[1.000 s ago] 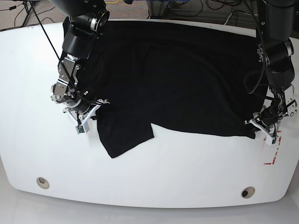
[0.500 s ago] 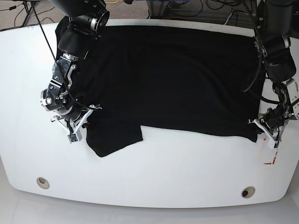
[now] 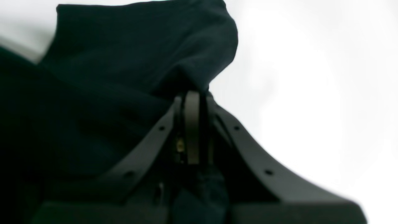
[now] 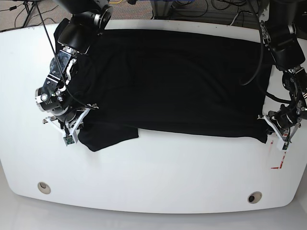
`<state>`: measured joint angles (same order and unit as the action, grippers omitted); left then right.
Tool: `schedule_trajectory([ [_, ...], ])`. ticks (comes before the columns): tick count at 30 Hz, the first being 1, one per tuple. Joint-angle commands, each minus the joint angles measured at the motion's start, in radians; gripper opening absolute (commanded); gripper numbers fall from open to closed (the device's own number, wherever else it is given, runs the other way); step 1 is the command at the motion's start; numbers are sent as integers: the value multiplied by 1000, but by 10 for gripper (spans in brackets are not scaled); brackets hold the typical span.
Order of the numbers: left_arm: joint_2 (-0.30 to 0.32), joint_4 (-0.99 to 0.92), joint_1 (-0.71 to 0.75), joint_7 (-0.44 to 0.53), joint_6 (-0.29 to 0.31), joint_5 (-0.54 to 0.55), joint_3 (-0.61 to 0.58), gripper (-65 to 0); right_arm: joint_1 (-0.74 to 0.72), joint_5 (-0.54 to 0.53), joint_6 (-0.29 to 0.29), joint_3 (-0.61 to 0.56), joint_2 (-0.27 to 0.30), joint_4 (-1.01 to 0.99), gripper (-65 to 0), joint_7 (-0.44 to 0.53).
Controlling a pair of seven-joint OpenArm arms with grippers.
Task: Layout the t-shirt on the table in an organized manner, then fold the t-shirt properly
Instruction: 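Grasp the hem corners with both grippers and fold them over onto the shirt's other half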
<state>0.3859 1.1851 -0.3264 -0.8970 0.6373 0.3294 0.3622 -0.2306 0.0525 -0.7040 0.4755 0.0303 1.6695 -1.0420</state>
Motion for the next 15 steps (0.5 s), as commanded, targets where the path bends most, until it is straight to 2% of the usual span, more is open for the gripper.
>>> schedule_trajectory([
  [1,22,80,14,-17,-4,10,21,-649,-3,4,6,-1,12,70,-650,-8],
  [5,22,186,75,-69,-4,23,71,-647,37,4,6,-1,12,174,-650,-64],
  [10,22,270,118,-126,-4,23,79,-647,87,2,6,-1,12,257,-650,-131],
  [15,22,316,174,-138,-4,23,79,-647,150,2,6,-1,12,304,-650,-156],
])
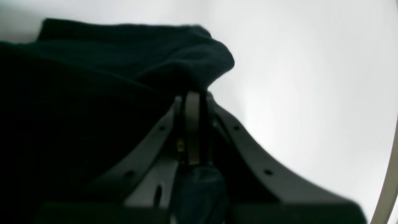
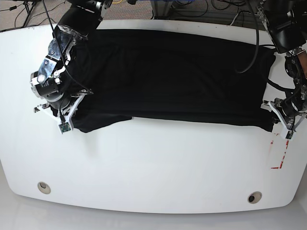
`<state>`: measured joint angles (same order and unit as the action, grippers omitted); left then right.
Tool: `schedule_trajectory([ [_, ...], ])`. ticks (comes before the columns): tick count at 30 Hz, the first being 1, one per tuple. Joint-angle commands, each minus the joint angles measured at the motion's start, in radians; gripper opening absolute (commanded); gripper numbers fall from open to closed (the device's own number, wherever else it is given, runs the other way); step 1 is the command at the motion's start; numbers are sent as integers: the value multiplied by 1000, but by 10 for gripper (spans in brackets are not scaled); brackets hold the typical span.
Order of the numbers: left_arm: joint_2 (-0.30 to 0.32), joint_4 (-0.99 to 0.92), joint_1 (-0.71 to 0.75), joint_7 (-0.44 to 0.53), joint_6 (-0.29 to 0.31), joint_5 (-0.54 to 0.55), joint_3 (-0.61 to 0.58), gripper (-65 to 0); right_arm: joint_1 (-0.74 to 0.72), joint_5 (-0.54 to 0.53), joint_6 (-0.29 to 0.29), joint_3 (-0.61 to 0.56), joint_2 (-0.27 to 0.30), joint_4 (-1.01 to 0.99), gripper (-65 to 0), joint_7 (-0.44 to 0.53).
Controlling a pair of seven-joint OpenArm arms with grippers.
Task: Layout the t-shirt on the table in an organized manner, then fold the t-shirt properly
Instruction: 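Grasp the hem corners with both grippers and fold them over onto the shirt's other half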
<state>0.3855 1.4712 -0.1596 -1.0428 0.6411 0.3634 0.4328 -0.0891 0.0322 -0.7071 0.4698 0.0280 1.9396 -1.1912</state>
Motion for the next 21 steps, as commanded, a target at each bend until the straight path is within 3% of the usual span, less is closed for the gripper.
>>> schedule_trajectory([
  [1,22,36,19,8,-8,-11,8,-647,25,24,9,5,14,42,-650,-9],
  [10,25,38,108,8,-7,-11,10,-647,142,24,9,5,14,56,-650,-9],
  [16,26,38,163,6,57,-16,33,-647,190,24,9,5,13,63,-650,-9],
  [21,26,38,196,6,57,-17,64,-647,225,24,9,7,13,87,-650,-9],
])
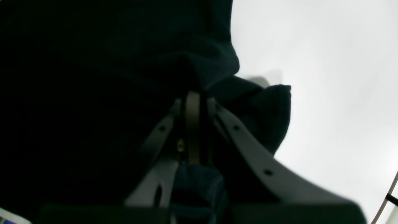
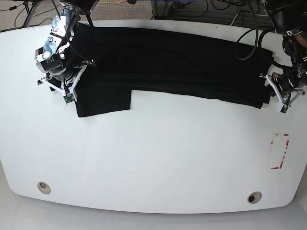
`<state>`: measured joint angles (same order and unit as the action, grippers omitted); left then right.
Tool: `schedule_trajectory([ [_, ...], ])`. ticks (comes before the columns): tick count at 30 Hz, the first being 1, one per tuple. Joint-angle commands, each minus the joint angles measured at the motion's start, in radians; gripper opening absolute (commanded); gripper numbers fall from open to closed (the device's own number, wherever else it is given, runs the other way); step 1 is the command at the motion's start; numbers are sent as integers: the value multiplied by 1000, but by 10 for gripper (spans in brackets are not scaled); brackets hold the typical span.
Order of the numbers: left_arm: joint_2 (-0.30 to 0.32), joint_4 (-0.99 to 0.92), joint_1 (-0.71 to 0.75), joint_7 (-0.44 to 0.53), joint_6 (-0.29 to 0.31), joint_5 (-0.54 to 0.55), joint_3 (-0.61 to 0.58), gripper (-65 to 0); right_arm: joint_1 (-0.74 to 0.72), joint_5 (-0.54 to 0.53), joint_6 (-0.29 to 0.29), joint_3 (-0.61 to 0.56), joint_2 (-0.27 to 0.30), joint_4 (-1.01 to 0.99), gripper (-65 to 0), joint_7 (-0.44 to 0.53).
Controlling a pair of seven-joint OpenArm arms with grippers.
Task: Layout the t-shirt on the table in an organized manner, then fold the t-shirt properly
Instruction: 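Grasp the hem corners with both grippers and fold them over onto the shirt's other half, then release the folded hem and move the right gripper to the protruding sleeve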
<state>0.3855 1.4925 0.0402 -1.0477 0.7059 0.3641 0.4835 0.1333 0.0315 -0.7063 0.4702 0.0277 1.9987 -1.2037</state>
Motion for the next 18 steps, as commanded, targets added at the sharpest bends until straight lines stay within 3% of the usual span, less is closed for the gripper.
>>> schedule_trajectory([
  [1,26,17,2,11,-8,-18,14,-647,7,25,8,6,13,27,-650,3],
  [7,26,17,30,11,-8,-18,19,-647,47,25,8,6,7,27,-650,3],
  [18,26,17,69,16,-8,-20,16,-644,118,26,8,6,-53,27,-629,3],
])
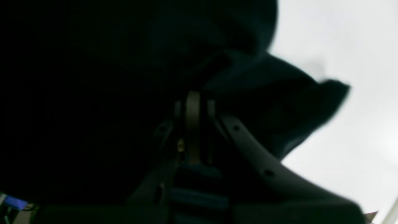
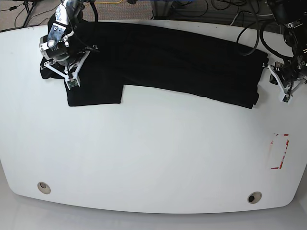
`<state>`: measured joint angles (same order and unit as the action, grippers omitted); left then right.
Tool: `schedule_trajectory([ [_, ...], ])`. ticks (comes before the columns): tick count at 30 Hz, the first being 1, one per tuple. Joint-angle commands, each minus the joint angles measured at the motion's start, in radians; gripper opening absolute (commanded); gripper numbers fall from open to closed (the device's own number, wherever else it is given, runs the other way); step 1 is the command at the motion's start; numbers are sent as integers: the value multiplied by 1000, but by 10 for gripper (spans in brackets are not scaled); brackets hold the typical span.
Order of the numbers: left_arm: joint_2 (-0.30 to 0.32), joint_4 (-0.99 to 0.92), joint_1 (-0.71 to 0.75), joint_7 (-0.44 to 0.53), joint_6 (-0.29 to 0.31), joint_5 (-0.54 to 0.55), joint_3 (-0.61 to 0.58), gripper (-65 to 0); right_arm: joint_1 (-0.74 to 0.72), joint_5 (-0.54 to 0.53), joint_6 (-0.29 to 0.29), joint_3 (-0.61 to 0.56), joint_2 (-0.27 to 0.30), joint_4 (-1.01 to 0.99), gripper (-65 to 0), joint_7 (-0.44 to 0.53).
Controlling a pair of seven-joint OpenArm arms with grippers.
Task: Layout the t-shirt on the table in an organized manner, then fold the t-shirt properly
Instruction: 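Release the folded hem and move the right gripper to the protruding sleeve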
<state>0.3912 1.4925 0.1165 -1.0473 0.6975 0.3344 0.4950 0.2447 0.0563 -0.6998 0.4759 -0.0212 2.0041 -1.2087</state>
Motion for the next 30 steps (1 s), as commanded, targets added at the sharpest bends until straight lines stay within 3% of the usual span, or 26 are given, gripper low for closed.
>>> schedule_trajectory([
  [1,21,17,-7,15,1,10,3,-643,8,1,2,1,-6,22,-607,8],
  [4,21,17,-7,14,1,10,3,-615,18,6,2,1,-7,22,-509,8],
  [8,21,18,-8,12,1,12,3,-510,32,1,2,1,-7,22,-347,8],
  [11,21,40,-13,12,1,15,8,-446,32,1,2,4,-7,30,-285,8],
  [16,19,165,-13,11,1,16,8,-386,25,1,2,14,-3,37,-279,16],
  [22,7,305,-54,-12,1,68,3,-369,-14,-36,2,88,-7,37,-279,49],
  [25,-39,313,-96,-34,1,110,3,-372,-28,-100,2,106,-1,34,-279,76],
  [30,-125,267,-171,-41,1,29,-29,-372,-43,-174,2,108,13,19,-279,91],
])
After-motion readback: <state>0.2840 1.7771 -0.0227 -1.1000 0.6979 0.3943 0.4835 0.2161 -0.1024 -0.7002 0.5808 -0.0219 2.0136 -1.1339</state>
